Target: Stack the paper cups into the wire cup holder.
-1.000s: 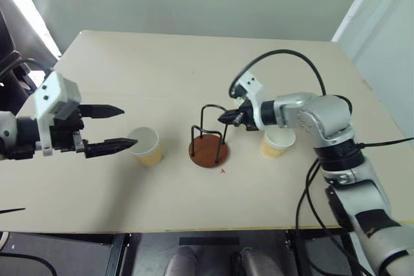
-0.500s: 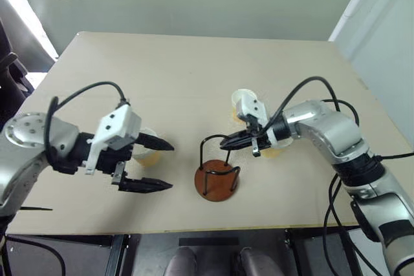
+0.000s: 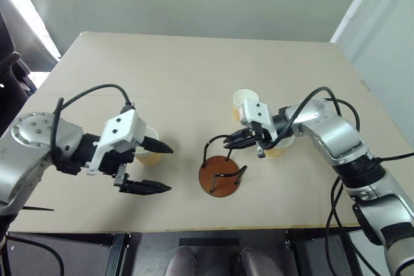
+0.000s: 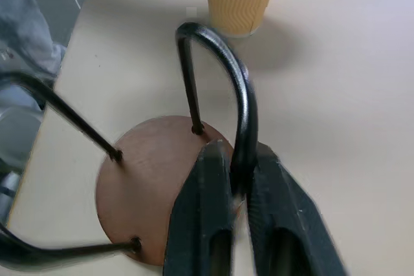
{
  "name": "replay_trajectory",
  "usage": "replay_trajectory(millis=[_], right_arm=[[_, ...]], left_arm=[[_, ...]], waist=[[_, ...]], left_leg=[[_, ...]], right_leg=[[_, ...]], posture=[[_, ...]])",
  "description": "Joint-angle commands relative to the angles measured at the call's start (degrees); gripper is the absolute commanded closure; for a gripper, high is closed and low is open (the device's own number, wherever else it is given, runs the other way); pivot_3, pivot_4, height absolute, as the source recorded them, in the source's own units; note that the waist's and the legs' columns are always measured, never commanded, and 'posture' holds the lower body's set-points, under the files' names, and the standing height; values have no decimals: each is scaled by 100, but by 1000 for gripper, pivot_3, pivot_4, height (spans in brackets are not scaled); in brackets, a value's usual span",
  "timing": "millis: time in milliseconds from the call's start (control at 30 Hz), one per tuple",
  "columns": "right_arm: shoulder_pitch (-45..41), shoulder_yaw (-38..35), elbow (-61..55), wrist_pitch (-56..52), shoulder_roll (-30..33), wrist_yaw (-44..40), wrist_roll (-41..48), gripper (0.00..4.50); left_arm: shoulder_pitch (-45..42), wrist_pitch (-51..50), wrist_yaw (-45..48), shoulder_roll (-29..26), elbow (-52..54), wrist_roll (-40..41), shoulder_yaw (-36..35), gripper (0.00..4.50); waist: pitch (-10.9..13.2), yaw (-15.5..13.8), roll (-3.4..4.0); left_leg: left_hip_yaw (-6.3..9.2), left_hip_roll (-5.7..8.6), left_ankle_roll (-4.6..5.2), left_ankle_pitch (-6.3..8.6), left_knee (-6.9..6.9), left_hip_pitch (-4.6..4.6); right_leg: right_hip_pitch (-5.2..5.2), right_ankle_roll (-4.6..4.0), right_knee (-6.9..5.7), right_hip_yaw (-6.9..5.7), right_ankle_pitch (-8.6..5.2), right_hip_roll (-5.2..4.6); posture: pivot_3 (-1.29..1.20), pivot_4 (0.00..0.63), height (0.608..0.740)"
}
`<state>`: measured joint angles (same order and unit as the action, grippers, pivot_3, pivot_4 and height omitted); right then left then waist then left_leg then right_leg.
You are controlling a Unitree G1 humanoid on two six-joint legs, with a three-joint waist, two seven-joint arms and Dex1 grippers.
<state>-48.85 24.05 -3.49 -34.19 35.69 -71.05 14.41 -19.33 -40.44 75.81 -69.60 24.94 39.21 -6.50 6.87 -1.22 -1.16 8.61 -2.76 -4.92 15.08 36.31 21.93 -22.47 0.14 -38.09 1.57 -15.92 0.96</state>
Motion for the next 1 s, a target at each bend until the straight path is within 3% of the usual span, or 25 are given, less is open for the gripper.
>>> replay_trajectory(millis=[33,300,500,633,867,1000], right_arm=[[-74,23,-161,89,110,-158,-117,3007],[-756,-756,-231,-103,702,-363,13,156],[-914,-1439,-761,-526,1773,-828,481,156],[73,-1559,-1294,-686,2524,-1009,561,156],[807,-1033,-1087,-177,2370,-411,-209,156],[776,-924,-832,73,2219,-361,-397,156]], left_arm=[[-34,33,2,-59,127,12,-118,0],[-209,124,-9,98,-115,-40,-31,0],[-232,158,-54,465,-279,78,-81,0],[45,329,-16,595,-220,230,-622,0],[520,16,103,216,-218,560,-2050,0],[1209,-119,222,107,-267,425,-2713,0]], waist=[[0,-6,0],[1,-15,1],[-1,-92,1],[-3,-92,-3],[0,-23,2],[0,-4,3]], left_leg=[[0,0,0,0,0,0],[-1,1,0,0,-2,1],[-5,4,-1,0,-13,6],[-34,2,-2,0,-14,4],[-95,-12,7,2,-5,-28],[-97,-17,93,48,-2,-65]], right_leg=[[0,0,0,0,0,0],[-1,0,1,0,0,-1],[4,0,6,-1,0,-2],[21,2,12,-2,0,1],[28,10,5,15,4,8],[61,11,4,21,3,8]], posture=[[0,150,740],[0,150,740],[0,150,740],[0,150,740],[0,150,740],[0,150,740]])
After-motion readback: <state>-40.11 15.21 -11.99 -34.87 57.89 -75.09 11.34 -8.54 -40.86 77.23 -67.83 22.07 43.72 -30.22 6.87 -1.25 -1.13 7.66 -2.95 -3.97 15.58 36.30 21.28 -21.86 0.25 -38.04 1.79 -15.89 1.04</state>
